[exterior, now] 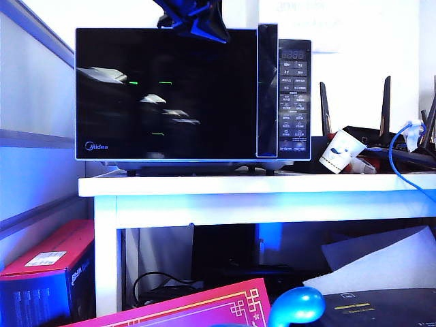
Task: Open the microwave door, place the box of snacks from the top of the microwave inside, then close the microwave door.
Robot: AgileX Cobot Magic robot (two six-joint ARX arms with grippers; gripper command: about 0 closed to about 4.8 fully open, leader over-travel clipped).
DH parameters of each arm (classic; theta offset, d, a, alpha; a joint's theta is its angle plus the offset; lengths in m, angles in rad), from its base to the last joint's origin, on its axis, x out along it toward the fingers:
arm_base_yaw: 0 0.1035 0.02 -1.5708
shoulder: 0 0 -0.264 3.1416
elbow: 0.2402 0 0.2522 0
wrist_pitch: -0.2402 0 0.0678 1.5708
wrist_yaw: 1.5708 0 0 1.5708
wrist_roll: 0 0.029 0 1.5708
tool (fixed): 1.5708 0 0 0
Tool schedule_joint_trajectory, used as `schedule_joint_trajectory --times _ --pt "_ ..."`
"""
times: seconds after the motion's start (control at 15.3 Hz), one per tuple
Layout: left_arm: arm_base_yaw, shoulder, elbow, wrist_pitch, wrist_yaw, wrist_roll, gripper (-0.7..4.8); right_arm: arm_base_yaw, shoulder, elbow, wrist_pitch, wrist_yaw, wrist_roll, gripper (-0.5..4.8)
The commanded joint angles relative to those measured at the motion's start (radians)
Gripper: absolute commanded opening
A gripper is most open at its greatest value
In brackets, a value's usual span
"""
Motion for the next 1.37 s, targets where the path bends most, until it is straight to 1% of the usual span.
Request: schedule_joint_trajectory --times 0.07,0.2,0.26,0.39,0.52,0.59,0.72,0.85,0.98,1.04,1.11,1.18,1.31,1.37 --pt "-0.002 0.024 0.003 0.098 -0.109 0.003 0.53 0.001 -0.006 0.003 0.016 -0.002 0.004 -0.02" --pt "-0.002 0.037 0.003 0.136 -0.217 0.0 0.52 0.001 -0.006 0.003 0.016 -0.002 0.004 -0.02" --pt "-0.002 0.044 0.003 0.151 -0.29 0.001 0.52 0.001 -0.006 0.003 0.016 -0.002 0.004 -0.02" --pt "-0.002 0.048 0.003 0.157 -0.404 0.002 0.52 0.001 -0.006 0.003 0.016 -0.002 0.003 -0.02" --pt "-0.002 0.049 0.004 0.163 -0.492 0.003 0.51 0.001 -0.006 0.003 0.016 -0.001 0.003 -0.02" --pt "-0.002 0.048 0.004 0.165 -0.514 0.003 0.51 0.001 -0.006 0.003 0.016 -0.002 0.003 -0.02" --pt "-0.002 0.007 0.011 0.155 -0.481 -0.002 0.52 0.001 -0.013 0.004 0.034 0.003 0.003 -0.02" --pt "-0.02 -0.13 0.011 0.116 -0.398 -0.007 0.52 0.001 -0.067 0.005 0.027 0.023 -0.002 -0.02" --pt "-0.026 -0.308 0.011 0.063 -0.34 -0.05 0.52 0.001 -0.146 0.005 -0.034 0.025 -0.04 -0.02" --pt "-0.027 -0.491 0.011 -0.022 -0.296 -0.061 0.52 0.001 -0.233 0.005 -0.098 0.028 -0.058 -0.02" --pt "-0.027 -0.592 0.011 -0.096 -0.277 -0.061 0.52 0.001 -0.279 0.005 -0.155 0.035 -0.104 -0.02" --pt "-0.027 -0.715 0.011 -0.216 -0.276 -0.061 0.52 0.001 -0.335 0.005 -0.235 0.059 -0.159 -0.02" --pt "-0.027 -0.918 0.008 -0.478 -0.282 -0.061 0.52 0.001 -0.414 0.003 -0.352 0.07 -0.164 -0.02" --pt "-0.027 -0.981 0.003 -0.565 -0.292 -0.06 0.52 0.001 -0.433 0.003 -0.397 0.071 -0.162 -0.02"
